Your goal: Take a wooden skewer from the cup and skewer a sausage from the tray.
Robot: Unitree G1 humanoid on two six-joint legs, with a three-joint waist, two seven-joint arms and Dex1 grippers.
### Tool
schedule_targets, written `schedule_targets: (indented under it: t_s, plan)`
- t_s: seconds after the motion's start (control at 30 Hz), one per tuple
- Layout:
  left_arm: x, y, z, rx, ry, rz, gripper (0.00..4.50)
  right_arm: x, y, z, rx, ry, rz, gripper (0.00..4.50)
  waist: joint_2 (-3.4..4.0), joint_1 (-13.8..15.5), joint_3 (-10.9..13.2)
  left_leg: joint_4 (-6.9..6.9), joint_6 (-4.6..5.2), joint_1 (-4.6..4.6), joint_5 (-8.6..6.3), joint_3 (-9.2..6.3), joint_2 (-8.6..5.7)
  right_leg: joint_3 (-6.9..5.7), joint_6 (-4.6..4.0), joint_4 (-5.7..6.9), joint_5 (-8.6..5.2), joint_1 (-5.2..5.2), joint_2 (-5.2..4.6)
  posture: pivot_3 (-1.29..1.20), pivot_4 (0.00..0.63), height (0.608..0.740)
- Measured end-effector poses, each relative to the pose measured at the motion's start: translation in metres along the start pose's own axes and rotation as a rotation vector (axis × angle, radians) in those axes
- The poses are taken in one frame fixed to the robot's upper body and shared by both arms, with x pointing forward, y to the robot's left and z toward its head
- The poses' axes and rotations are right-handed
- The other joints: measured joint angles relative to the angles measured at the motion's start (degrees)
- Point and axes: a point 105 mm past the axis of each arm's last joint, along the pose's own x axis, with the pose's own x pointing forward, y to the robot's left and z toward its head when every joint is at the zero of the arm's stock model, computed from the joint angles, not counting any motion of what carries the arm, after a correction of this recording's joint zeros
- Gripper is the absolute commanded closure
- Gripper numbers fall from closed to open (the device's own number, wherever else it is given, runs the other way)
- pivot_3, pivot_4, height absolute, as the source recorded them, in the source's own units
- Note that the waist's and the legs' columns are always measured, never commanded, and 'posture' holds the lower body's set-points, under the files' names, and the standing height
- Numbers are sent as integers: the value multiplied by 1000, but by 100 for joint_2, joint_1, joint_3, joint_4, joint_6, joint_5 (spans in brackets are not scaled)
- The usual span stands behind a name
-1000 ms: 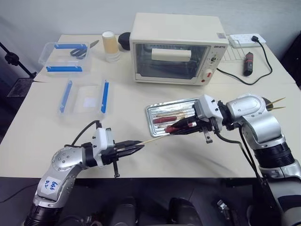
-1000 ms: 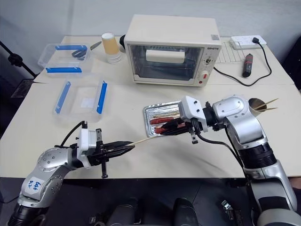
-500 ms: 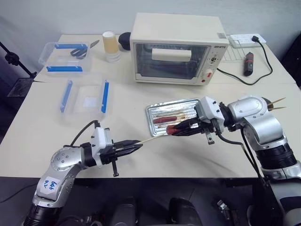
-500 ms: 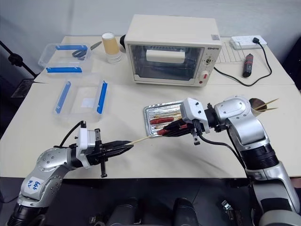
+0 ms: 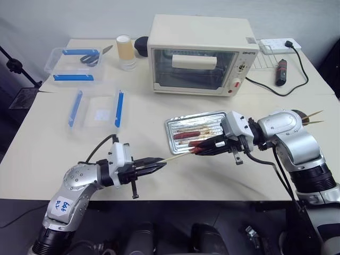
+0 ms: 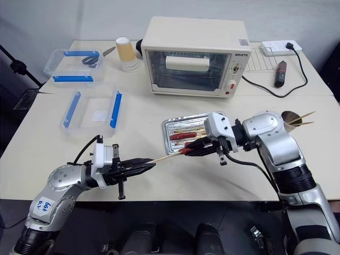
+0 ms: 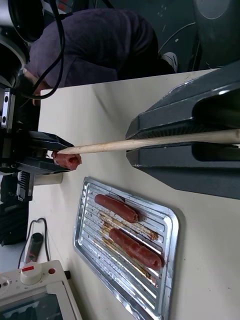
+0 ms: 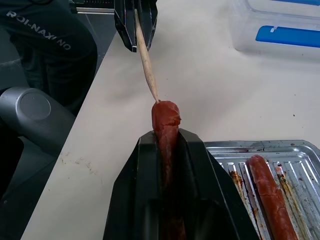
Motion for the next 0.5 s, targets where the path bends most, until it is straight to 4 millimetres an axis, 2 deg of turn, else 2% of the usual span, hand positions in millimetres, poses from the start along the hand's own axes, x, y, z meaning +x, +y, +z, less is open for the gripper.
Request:
schedule_targets:
  t_s: [0.23, 0.5]
  plan:
    - [-9, 7, -1, 1, 12, 45, 4500, -3, -1, -3, 1, 6, -9, 4162, 0, 0, 0, 0, 0, 0, 0, 0, 0, 0, 0, 0, 0, 0, 0, 0, 150, 740]
    - [-11, 3, -5, -19, 25, 33, 4500, -4, -2, -3, -1, 9, -13, 4162, 0, 3, 0, 0, 0, 0, 0, 0, 0, 0, 0, 0, 0, 0, 0, 0, 150, 740]
